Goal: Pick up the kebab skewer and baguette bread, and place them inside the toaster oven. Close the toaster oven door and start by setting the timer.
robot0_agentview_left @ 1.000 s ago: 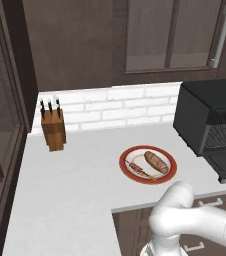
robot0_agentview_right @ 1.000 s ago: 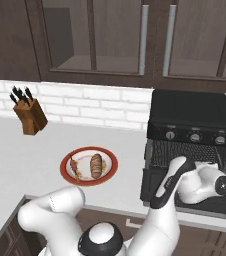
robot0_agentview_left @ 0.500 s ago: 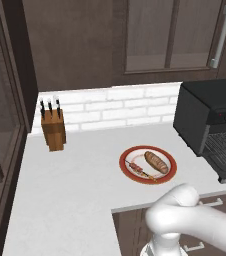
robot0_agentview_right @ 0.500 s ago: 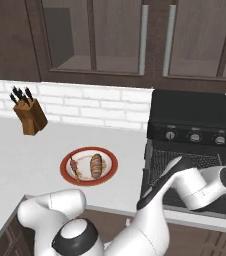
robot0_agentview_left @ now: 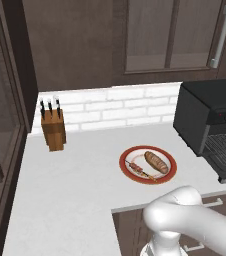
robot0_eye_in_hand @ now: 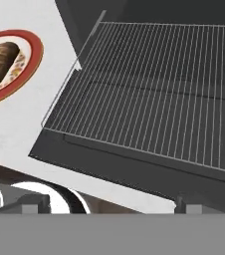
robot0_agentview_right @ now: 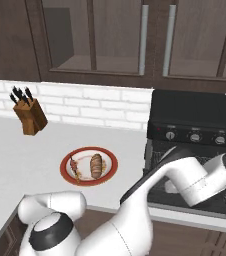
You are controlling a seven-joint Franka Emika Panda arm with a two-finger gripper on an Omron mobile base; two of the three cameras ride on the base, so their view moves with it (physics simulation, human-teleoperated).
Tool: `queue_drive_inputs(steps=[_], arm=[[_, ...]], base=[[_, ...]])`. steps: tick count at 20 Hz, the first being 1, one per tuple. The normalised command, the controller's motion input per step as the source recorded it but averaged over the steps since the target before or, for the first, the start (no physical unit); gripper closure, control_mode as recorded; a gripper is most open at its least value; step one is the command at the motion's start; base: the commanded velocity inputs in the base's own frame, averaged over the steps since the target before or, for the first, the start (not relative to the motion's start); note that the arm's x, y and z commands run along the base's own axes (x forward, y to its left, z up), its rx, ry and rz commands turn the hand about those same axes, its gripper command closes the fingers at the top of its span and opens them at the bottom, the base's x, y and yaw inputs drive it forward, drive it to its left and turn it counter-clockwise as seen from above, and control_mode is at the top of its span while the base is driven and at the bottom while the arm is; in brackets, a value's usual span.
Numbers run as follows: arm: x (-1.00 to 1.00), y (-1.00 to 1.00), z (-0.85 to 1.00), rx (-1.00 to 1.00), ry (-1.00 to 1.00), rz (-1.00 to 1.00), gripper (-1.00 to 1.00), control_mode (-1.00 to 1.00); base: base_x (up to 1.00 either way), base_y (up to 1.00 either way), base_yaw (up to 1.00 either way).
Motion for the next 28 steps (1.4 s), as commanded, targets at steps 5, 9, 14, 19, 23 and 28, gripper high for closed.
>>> queue_drive_inputs(steps=[5,9,14,19,23,28], arm=[[-0.32,1.00,0.60,-0.06,0.07,0.00,-1.00,-1.00],[-0.05,1.00,0.06,-0.21,0.01,0.00,-1.00,-1.00],[0.00,1.00,0.00,-0.13,0.12,0.00,-1.00,-1.00],[0.09,1.00,0.00,-0.05,0.03,0.00,-1.00,-1.00],[0.33,1.00,-0.01,0.00,0.03,0.00,-1.00,-1.00],[0.75,0.71,0.05,0.00,0.00,-0.09,-1.00,-1.00]], base=[[0.00,0.00,0.00],[0.00,0.00,0.00],[0.00,0.00,0.00],[0.00,0.00,0.00],[0.00,0.00,0.00],[0.00,0.00,0.00]])
